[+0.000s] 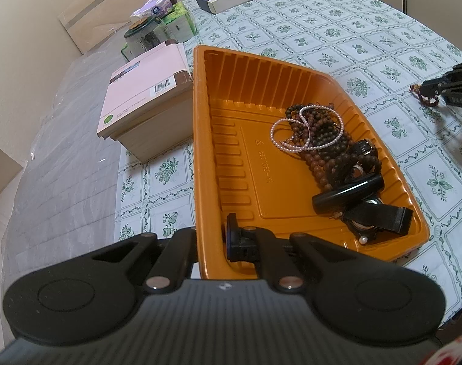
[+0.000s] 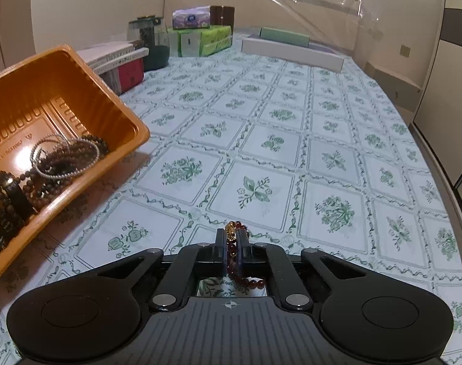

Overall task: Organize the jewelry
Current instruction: 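Lift the red bead bracelet and carry it over the orange tray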

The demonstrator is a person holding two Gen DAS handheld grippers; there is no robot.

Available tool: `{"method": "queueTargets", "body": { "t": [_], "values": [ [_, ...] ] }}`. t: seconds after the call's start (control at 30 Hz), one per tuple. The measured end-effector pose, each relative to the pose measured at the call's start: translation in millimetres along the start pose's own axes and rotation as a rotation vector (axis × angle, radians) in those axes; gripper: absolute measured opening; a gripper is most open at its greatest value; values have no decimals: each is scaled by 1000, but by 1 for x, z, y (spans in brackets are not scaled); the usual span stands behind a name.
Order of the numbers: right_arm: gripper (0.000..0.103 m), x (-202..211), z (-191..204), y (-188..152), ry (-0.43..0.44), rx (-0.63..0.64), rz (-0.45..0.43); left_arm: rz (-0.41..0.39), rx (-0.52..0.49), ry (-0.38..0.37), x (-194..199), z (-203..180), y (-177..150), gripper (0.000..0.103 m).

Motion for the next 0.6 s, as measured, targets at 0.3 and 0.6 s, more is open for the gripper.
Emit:
{"method": "queueTargets", "body": {
  "t": [0.3, 0.6],
  "values": [
    [5, 40, -7, 15, 5, -7, -69, -2, 2, -2, 0, 0, 1, 3],
    [5, 85, 0, 40, 33, 42, -147, -7, 6, -9, 1, 0, 1, 3]
  ]
}}
Point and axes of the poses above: each gripper's, at about its wrist camera, not at the fingertips, and x roughly against the way its jaws point, z to its left, y to its top, the point moved 4 cm from there along -x, roughly the way its jaws point, and after that the axes turned 8 degrees about z, right-handed, at the moved point
